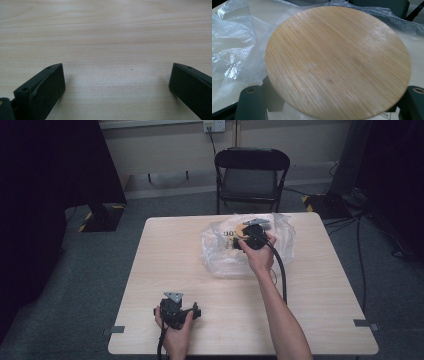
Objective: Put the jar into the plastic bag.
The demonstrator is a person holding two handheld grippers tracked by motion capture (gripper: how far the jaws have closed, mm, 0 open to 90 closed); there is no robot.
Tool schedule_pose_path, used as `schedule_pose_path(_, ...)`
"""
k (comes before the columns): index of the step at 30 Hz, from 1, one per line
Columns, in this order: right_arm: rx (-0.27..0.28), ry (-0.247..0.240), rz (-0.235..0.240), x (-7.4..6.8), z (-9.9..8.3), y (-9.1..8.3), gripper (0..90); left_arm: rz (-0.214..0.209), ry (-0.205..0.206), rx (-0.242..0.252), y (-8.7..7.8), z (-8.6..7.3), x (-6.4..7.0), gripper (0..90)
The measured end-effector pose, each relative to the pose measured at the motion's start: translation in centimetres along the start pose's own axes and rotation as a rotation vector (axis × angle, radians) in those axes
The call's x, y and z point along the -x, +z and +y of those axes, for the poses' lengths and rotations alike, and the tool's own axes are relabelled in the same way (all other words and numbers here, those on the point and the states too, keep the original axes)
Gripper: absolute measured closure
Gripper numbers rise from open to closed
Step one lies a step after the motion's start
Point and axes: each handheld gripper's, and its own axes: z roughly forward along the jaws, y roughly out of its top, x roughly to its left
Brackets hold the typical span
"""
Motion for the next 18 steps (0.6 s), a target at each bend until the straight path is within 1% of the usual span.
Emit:
schedule_pose_path(8, -0.025, 0.009, 0.005, 0.11, 0.38, 0.1, 25.3, 0.0, 0.0, 0.002, 0.01, -0.01, 0.0, 0.0)
schedule_pose_path(12, -0.021, 0.016, 0.014, 0.16, 0.45, -0.03, 23.6, 0.0, 0.0, 0.0, 0.0, 0.0, 0.0, 0.0)
schedule_pose_path(18, -0.018, 0.025, 0.018, 0.12, 0.55, -0.07, 16.3, 0.0, 0.0, 0.0, 0.0, 0.0, 0.0, 0.0)
